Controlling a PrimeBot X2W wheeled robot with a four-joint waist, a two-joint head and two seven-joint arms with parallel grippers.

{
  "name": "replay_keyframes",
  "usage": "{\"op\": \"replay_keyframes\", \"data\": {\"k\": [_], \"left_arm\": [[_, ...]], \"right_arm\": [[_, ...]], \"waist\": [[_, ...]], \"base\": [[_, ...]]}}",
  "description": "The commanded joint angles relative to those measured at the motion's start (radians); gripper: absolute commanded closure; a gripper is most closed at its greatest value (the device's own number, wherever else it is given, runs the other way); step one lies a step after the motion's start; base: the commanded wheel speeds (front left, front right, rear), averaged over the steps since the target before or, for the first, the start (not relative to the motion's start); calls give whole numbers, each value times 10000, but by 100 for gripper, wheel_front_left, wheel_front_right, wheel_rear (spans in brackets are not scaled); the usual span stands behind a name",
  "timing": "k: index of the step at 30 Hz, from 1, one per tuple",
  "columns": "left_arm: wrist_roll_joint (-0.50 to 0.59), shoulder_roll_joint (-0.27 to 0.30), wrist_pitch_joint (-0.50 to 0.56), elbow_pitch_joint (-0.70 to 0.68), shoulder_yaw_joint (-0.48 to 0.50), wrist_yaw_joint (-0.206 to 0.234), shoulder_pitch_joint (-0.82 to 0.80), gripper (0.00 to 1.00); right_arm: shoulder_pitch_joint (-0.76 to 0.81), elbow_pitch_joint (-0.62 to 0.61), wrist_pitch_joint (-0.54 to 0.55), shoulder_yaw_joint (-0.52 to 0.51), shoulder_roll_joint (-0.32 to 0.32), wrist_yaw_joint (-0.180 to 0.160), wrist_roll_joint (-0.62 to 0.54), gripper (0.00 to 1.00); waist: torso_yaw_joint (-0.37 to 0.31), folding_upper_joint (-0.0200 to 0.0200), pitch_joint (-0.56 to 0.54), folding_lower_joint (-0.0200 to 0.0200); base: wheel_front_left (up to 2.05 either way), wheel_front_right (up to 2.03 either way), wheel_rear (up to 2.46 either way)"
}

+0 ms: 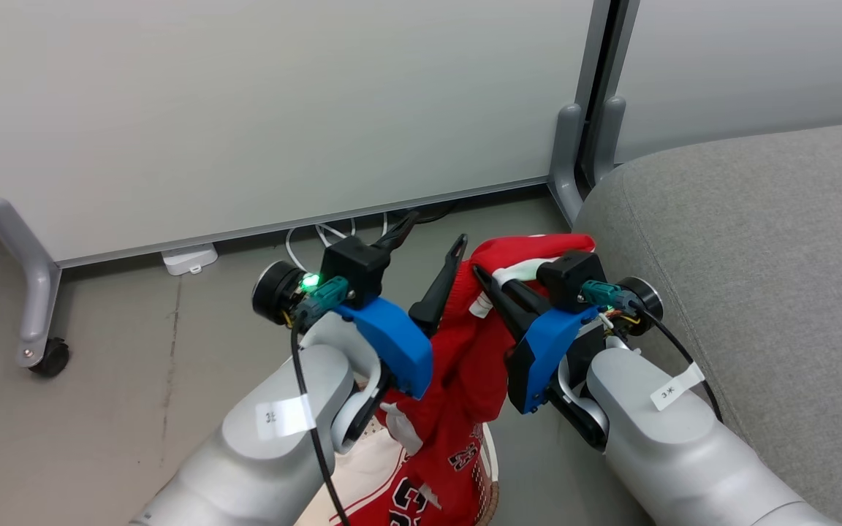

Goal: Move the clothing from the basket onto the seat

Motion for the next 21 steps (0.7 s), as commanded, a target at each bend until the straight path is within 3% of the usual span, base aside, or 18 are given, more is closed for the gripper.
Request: {"op": "replay_keyframes", "data": {"k": [1, 12, 21], "left_arm": [[183, 137, -27, -195, 231, 62, 303, 0], [1840, 989, -25, -2178, 2554, 199, 2765, 0], [2960, 1261, -25, -3412, 4485, -27, 5007, 0]], "right_arm": [[-26, -101, -50, -117, -18, 1, -106, 100], [304, -677, -48, -870, -18, 1, -883, 100], [548, -1036, -44, -1163, -19, 1, -1200, 100]], "waist": [[2, 0, 2, 0], [-44, 0, 31, 0], [-191, 0, -40, 0]], "base": [[0, 0, 0], [0, 0, 0], [0, 0, 0]]}}
